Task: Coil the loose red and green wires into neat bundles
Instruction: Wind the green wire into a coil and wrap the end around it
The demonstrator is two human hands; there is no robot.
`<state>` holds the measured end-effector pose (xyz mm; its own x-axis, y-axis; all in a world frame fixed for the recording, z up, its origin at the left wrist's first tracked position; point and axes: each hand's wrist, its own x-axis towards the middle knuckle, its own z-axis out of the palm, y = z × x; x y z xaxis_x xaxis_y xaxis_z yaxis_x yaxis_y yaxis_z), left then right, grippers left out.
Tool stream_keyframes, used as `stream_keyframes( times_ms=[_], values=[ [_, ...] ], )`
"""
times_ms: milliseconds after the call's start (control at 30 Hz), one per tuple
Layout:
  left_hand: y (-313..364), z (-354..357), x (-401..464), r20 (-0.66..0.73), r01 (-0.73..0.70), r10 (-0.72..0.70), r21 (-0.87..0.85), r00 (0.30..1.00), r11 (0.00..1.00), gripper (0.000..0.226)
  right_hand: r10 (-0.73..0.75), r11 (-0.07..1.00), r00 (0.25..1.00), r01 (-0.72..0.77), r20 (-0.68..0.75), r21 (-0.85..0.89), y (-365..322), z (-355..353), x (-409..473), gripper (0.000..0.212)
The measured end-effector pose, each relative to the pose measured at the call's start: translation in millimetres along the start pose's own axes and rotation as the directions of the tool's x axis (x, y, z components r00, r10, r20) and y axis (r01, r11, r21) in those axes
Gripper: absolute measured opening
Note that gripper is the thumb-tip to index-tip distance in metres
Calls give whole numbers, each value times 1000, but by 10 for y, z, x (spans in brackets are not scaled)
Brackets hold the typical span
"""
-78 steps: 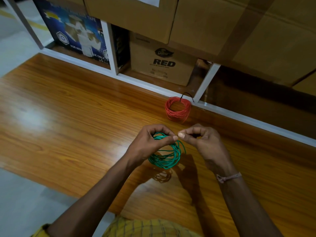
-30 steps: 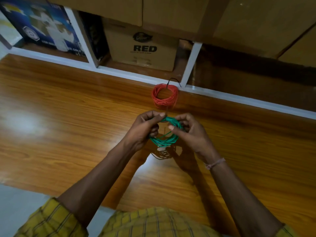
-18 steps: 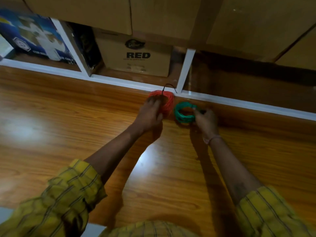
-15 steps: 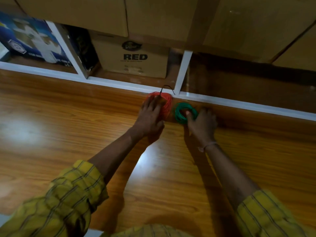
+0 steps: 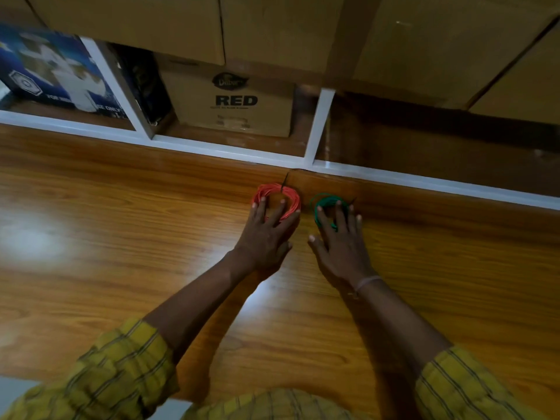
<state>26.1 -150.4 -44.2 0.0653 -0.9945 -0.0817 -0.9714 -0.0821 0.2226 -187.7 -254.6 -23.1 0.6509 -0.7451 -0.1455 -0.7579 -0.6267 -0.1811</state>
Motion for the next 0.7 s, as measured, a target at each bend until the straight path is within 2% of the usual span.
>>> stream_keyframes(
  times_ms=[200,333,433,700],
  values=[
    [34,-33,-62,27,-9,8,8,1000,1000,90,22,1000,1000,-22,21,0,63,28,-31,71],
    [-56,7,-71,-27,-47,46,-46,999,998,85,28,1000,999,-28,29,8,49,34,-46,70],
    [-96,16,-69,-44,-61,58,-71,997,996,91,37,999,998,-37,54,-2,54,30,-42,72],
    [-15,-11,42,49,-91,93,-36,994,995,96,67,998,994,-67,91,1,28,-26,-53,71]
  ],
)
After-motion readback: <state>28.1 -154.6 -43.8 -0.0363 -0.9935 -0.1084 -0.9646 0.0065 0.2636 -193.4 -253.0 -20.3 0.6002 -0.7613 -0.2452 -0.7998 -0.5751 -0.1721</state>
